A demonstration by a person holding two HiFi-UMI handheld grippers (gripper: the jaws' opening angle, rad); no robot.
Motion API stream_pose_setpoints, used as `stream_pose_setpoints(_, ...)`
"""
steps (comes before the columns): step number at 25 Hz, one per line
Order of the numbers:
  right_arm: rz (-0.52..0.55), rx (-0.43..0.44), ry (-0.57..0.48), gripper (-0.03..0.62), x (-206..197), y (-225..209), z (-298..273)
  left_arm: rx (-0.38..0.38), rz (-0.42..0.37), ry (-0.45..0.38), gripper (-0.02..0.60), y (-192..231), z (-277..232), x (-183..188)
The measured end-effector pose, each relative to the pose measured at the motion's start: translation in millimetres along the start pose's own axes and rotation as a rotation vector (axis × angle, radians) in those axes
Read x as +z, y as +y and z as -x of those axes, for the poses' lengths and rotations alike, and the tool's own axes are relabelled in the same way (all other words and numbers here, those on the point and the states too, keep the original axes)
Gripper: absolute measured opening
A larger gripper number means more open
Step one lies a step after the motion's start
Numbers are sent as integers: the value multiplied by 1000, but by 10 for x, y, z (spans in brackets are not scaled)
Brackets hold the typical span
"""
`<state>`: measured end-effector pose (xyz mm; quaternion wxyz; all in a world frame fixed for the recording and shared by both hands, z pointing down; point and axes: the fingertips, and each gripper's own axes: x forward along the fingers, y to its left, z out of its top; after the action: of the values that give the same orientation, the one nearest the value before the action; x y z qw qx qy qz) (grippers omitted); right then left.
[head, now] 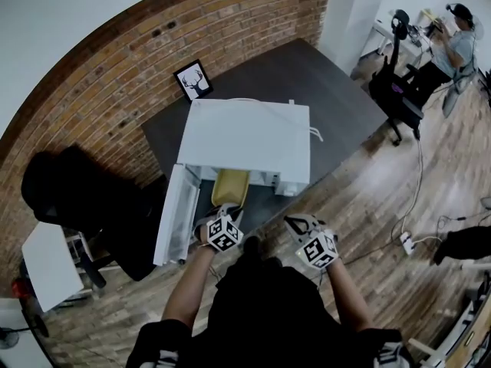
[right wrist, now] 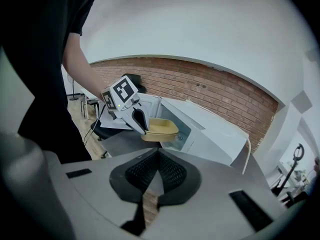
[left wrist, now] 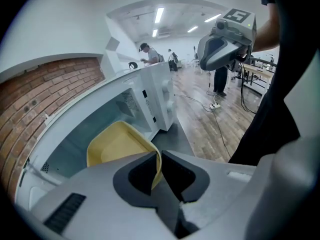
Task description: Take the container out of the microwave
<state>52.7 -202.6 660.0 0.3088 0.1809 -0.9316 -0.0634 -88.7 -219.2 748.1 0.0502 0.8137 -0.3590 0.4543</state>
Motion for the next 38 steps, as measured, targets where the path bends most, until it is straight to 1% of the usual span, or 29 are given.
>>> stream_pose_setpoints(8, 16, 18, -21, 0, -16, 44, 105, 17, 36, 11, 31, -219, 91, -6)
stream_pose_setpoints(16, 2, 33, -29, 0, -117, 173, 211, 26, 45, 23, 31, -483, 154, 8)
stream_pose_setpoints(21, 6, 45, -48, 0, -143, 263, 261, 50, 59, 28, 31, -601, 207, -10)
stream_pose_setpoints(27, 4, 89, -62, -2, -163, 384, 341, 59, 74, 37, 31, -788, 253, -21)
stream_pose_setpoints(34, -25, 100, -97, -3, -148, 467, 423, 72, 82, 48, 31, -943, 347, -56)
stream_pose_setpoints(38, -16, 102, -100, -3, -176, 533, 460, 81, 85, 48, 31, -1018, 394, -76)
